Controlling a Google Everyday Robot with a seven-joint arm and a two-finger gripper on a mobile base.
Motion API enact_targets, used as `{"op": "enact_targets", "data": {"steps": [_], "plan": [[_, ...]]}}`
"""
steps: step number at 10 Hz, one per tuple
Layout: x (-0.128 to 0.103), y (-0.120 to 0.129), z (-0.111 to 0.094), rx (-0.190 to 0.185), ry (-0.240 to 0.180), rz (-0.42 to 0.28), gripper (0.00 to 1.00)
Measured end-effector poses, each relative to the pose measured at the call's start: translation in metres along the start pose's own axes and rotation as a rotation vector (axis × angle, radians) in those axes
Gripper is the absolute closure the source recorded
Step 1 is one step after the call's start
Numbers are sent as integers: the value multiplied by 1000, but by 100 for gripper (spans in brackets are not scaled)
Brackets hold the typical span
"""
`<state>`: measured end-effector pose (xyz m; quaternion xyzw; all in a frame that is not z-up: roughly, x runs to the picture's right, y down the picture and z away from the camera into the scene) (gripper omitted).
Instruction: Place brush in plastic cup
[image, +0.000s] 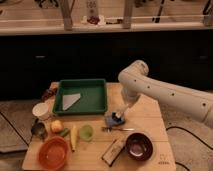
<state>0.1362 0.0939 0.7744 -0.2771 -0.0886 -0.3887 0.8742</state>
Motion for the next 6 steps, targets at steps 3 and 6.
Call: {"op": "enact_targets", "data": {"steps": [3, 6], "plan": [[-11, 0, -3, -17, 4, -34, 100], [-28, -6, -10, -29, 5, -79, 100]]}}
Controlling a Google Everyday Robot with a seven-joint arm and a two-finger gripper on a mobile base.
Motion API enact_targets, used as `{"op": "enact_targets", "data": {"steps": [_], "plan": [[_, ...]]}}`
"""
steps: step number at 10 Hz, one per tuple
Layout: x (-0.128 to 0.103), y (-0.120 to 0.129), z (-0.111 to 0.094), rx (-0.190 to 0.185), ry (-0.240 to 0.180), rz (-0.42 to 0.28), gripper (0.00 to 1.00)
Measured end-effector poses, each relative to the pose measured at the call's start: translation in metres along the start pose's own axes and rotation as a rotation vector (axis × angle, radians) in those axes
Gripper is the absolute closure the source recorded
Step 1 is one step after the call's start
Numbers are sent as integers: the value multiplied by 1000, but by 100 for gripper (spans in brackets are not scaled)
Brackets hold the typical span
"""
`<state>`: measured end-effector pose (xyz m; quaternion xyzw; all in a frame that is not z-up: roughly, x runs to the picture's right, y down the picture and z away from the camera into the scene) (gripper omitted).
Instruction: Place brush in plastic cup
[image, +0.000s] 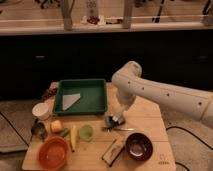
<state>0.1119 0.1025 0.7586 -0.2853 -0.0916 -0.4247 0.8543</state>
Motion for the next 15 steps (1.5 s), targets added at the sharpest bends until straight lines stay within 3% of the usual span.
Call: {"op": "enact_targets", "data": {"steps": [2, 6, 8, 11, 15], "plan": [[-5, 1, -4, -8, 4, -18, 100], [-21, -5, -12, -18, 5, -68, 74], [-28, -5, -12, -21, 3, -85, 76], [-42, -12, -11, -20, 2, -116, 96], [-59, -14, -9, -22, -1, -143, 98]]}}
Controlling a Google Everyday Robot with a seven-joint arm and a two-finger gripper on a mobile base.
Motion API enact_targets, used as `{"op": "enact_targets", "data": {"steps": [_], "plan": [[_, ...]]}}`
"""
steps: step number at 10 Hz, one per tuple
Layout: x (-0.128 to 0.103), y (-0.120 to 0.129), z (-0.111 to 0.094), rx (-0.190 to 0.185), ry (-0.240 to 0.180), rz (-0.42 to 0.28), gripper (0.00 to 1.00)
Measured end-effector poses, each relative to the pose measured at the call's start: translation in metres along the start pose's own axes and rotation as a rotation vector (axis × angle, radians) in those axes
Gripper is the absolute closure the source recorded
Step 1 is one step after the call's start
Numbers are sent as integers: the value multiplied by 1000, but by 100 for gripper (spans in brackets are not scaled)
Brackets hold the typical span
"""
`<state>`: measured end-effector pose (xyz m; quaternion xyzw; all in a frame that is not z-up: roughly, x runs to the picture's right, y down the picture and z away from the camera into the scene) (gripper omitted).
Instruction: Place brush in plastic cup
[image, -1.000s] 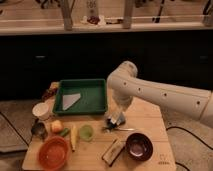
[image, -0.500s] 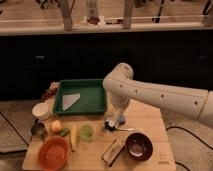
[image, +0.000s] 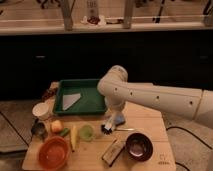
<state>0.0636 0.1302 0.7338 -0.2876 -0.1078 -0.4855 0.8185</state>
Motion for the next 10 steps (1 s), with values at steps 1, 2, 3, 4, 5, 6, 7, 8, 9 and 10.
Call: {"op": "enact_targets", "data": {"steps": [1, 2, 3, 4, 5, 6, 7, 8, 9, 10], "plan": [[-8, -5, 0, 5, -3, -13, 96], [-15, -11, 3, 14, -6, -26, 89], [-19, -13, 6, 14, -6, -32, 85], [-24, -17, 6, 18, -7, -45, 79], [-27, -18, 7, 20, -7, -54, 77], [-30, -18, 8, 18, -4, -58, 79], [-35, -21, 9, 20, -3, -64, 83], [-38, -24, 12, 24, -3, -68, 84], [-41, -24, 16, 20, -3, -71, 89], [-44, -24, 17, 19, -1, -75, 93]]}}
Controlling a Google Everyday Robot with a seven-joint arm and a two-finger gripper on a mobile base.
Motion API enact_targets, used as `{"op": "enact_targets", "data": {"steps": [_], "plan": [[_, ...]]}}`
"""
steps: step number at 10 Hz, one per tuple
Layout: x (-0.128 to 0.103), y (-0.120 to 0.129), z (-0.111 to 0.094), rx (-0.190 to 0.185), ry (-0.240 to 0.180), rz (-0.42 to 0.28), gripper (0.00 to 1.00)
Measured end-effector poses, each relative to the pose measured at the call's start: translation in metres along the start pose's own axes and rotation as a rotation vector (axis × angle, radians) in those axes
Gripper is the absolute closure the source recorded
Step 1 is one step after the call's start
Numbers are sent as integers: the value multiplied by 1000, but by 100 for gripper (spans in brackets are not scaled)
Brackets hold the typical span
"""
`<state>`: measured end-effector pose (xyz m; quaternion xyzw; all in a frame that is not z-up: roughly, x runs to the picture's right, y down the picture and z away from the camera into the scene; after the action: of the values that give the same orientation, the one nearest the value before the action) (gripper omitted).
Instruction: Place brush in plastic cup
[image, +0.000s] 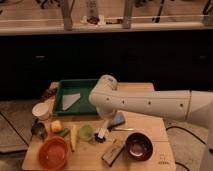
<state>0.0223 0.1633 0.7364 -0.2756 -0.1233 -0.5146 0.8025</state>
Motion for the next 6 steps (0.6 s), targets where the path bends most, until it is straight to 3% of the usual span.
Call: {"op": "enact_targets", "data": {"steps": [3, 6], "plan": [[-14, -2, 0, -7, 2, -15, 95], [-30, 9, 4, -8, -4, -14, 91]]}}
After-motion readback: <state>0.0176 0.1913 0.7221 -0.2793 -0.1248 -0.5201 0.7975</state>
